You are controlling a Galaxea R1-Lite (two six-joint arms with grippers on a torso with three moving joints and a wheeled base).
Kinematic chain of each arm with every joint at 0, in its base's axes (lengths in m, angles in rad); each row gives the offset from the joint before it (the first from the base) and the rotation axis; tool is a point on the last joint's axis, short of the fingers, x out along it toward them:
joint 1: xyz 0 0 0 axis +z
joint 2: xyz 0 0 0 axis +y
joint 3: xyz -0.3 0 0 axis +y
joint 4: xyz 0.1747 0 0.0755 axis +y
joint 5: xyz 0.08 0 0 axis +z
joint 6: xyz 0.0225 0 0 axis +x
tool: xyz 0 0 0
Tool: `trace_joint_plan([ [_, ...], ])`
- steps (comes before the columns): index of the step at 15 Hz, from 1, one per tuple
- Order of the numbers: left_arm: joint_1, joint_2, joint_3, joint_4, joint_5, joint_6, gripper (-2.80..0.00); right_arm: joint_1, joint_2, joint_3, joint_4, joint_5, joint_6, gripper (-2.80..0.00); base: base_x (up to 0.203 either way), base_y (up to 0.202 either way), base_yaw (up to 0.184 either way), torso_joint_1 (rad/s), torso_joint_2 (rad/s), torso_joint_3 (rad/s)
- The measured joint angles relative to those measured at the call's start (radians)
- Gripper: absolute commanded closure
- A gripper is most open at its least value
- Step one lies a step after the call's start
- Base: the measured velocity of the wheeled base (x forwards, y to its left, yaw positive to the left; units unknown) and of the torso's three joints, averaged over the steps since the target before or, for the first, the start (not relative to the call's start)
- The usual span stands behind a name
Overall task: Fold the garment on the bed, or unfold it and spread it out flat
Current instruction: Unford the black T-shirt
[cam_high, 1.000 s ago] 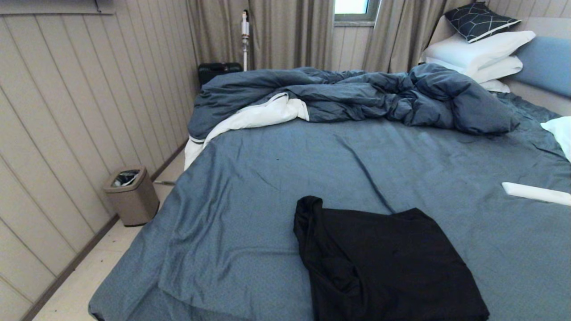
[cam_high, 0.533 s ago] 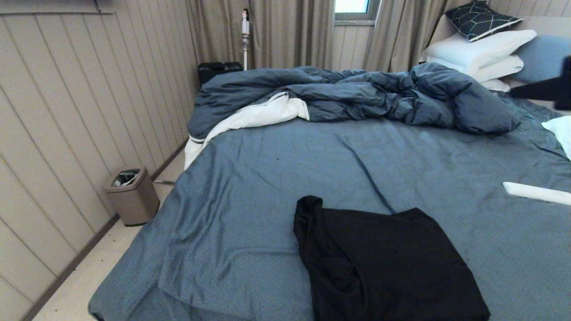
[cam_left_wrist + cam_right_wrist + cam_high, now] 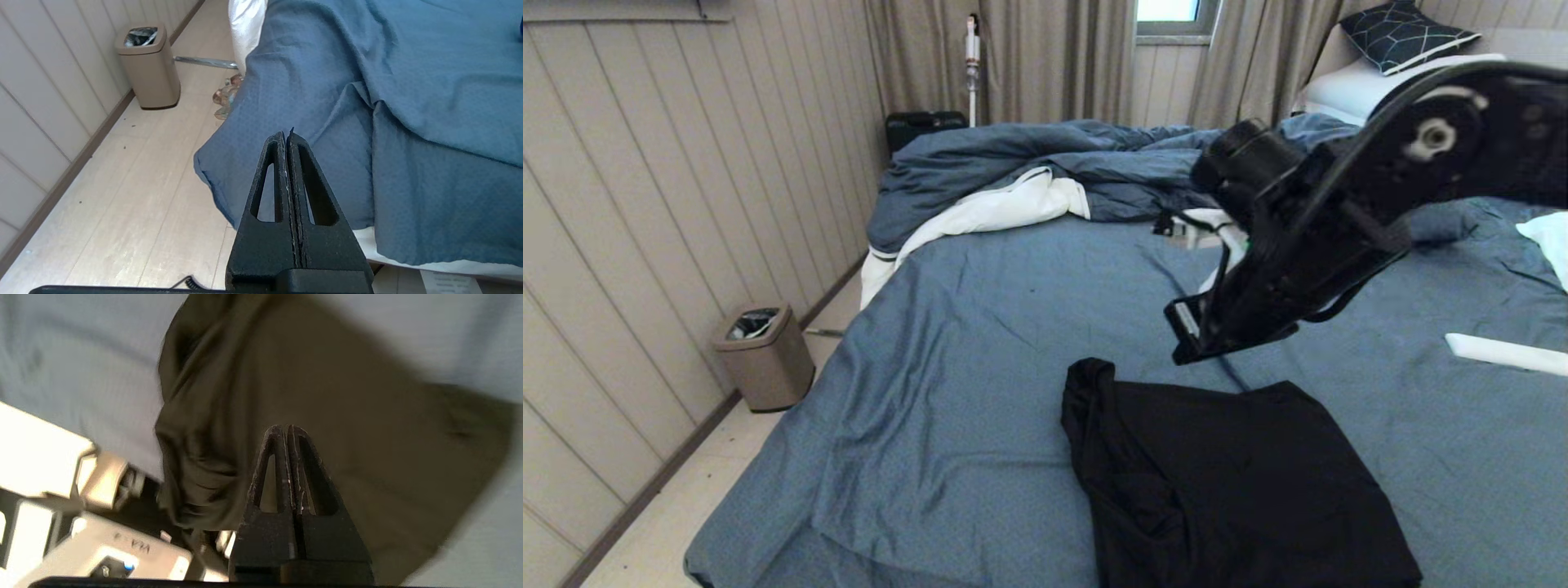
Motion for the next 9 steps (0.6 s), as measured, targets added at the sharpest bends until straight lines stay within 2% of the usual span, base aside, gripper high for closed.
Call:
trace_joint_plan([
  [7,0.000,0.000,0.000,0.001,-0.004,0.000,0.00,0.135,0.127,0.015,-0.002,-0.038,0.007,-2.80,0.000,0.000,0.000,0.000,0.00,0.000],
  [9,0.000,0.000,0.000,0.001,-0.004,0.000,0.00,0.166,0.162,0.016,-0.002,-0.082,0.007,-2.80,0.000,0.000,0.000,0.000,0.00,0.000],
])
